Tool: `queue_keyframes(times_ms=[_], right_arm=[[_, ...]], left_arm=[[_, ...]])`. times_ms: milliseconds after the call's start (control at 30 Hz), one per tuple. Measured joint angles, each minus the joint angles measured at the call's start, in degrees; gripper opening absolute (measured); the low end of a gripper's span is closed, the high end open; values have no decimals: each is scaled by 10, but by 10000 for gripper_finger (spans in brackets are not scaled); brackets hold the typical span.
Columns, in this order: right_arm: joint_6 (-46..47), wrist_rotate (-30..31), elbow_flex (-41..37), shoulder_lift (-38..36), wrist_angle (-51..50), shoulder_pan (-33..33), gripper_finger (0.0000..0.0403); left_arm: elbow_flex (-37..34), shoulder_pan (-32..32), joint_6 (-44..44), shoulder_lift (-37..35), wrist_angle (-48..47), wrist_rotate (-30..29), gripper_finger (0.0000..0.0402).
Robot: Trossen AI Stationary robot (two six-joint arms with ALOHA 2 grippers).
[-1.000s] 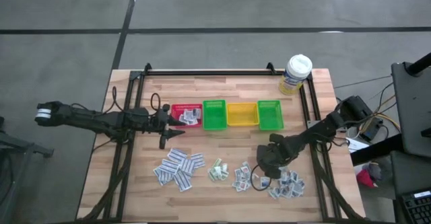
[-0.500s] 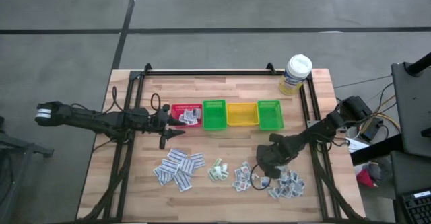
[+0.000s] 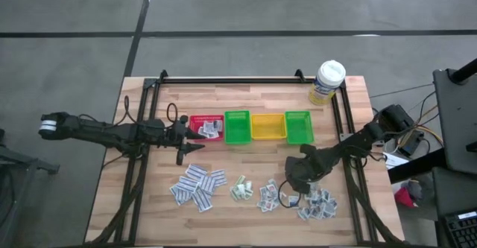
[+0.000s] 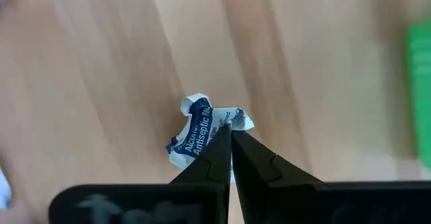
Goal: Pick & Place First Aid Supplies
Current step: Put the alcohol pad into the red basket
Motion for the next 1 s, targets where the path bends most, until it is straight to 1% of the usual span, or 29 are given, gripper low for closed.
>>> queue_keyframes(times_ms=[133,233,367,467,600,667,767,867,1000], right_arm=[[1,42,0,-17,4,1,8],[1,85,6,-28,5,1,8],[-21,150,30,-33,29,1,8],[-63,213,47,-33,82,1,8],[-154,294,66,-33,178,1,8],[-201,323,72,-34,228,1,8],[-268,349,75,-34,310,1,8],[-324,353,74,-34,385,0,8],[-377,380,73,-24,455,0,8]], left_arm=[[0,-3,-1,9,34,0,161],[0,-9,0,24,71,1,161],[0,-22,0,62,131,1,161],[0,-32,-1,99,178,1,161],[0,-42,-9,154,257,1,161],[0,-45,-12,178,295,1,161],[0,-45,-14,211,351,0,161],[0,-45,-13,240,393,0,161],[21,-45,-13,275,403,0,161]])
